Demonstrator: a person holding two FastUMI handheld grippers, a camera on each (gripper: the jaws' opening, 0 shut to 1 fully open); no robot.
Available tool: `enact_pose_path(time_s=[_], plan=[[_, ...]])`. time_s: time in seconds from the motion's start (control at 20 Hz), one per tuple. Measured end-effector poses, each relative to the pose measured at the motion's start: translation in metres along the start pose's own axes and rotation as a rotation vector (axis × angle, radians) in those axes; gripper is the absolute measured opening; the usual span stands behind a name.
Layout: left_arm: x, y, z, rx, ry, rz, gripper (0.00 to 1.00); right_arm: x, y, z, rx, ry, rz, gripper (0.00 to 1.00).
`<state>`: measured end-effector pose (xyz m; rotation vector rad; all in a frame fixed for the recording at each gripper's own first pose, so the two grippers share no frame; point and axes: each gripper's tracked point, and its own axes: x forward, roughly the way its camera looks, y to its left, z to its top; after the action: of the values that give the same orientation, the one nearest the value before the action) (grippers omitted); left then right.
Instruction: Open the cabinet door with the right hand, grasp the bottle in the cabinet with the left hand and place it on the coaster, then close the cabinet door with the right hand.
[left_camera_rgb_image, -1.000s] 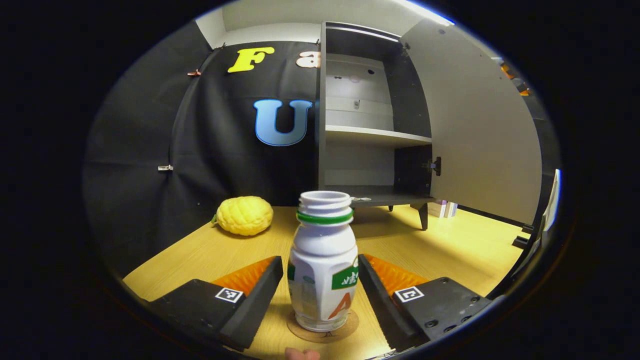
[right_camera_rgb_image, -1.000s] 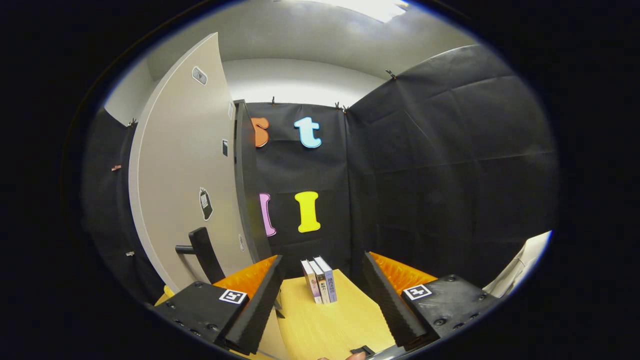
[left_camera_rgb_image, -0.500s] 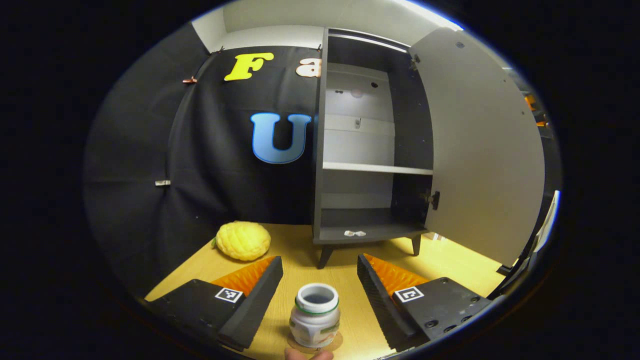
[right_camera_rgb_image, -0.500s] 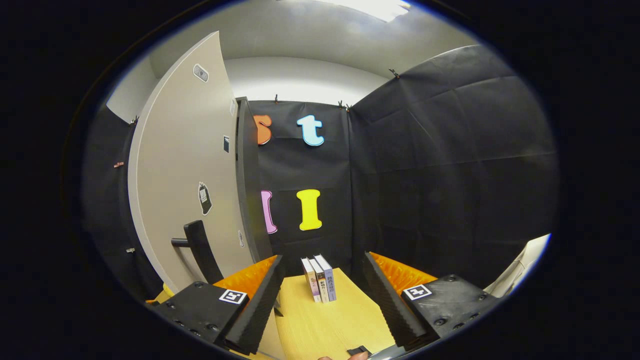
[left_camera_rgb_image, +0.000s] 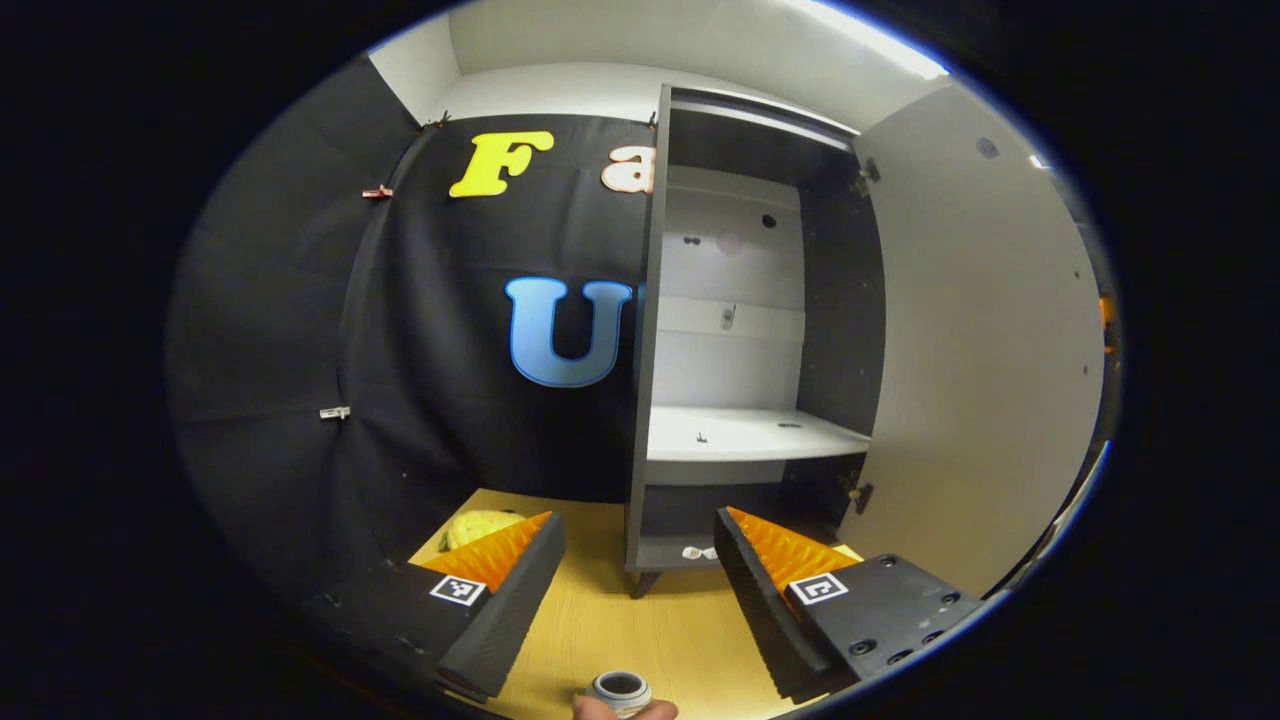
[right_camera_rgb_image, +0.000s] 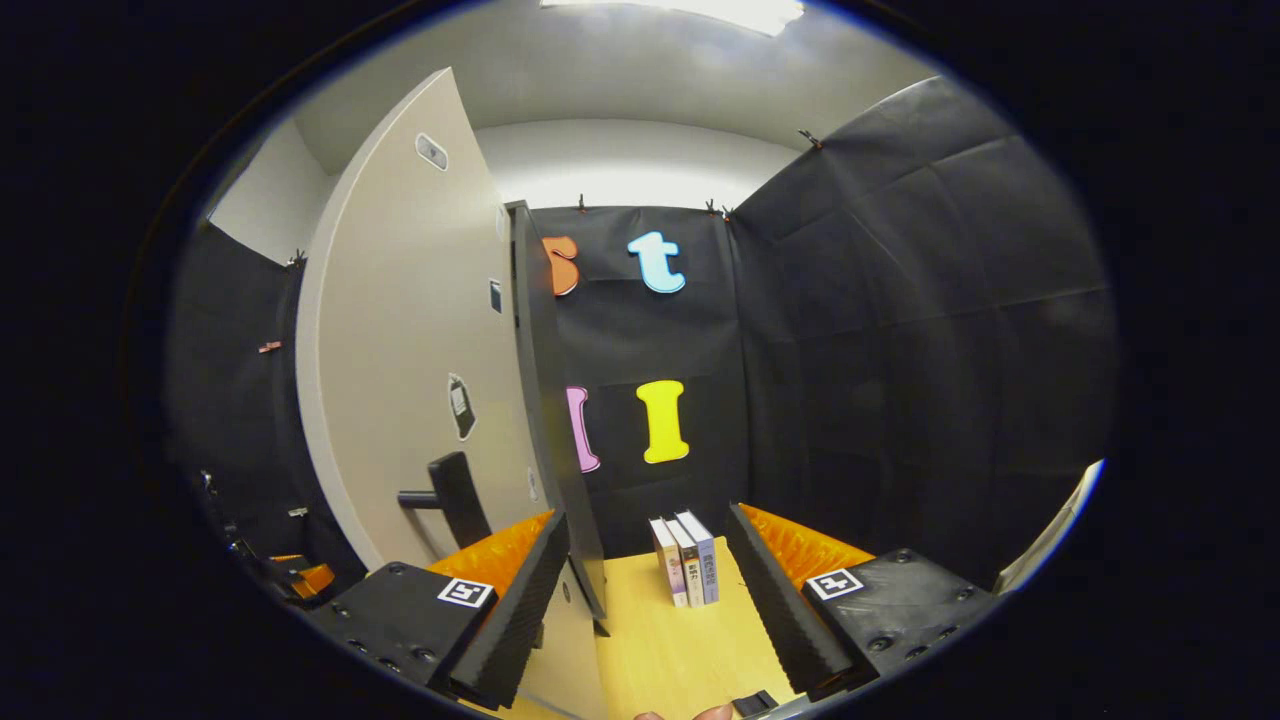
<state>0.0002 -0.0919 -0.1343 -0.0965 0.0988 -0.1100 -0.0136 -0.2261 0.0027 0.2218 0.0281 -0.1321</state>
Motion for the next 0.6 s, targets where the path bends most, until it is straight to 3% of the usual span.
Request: enact_pose_path(time_s=[0.3, 0.6], plan=[[-0.003, 0.0, 0.032, -0.032, -0.022, -0.03, 0.94, -0.009, 0.016, -0.003, 0.028, 0.008, -0.01, 0.97], [-0.017, 0.019, 0.039, -0.025, -0.021, -0.022, 0.94, -0.016, 0.077, -0.017, 0.071, 0.035, 0.073, 0.98]])
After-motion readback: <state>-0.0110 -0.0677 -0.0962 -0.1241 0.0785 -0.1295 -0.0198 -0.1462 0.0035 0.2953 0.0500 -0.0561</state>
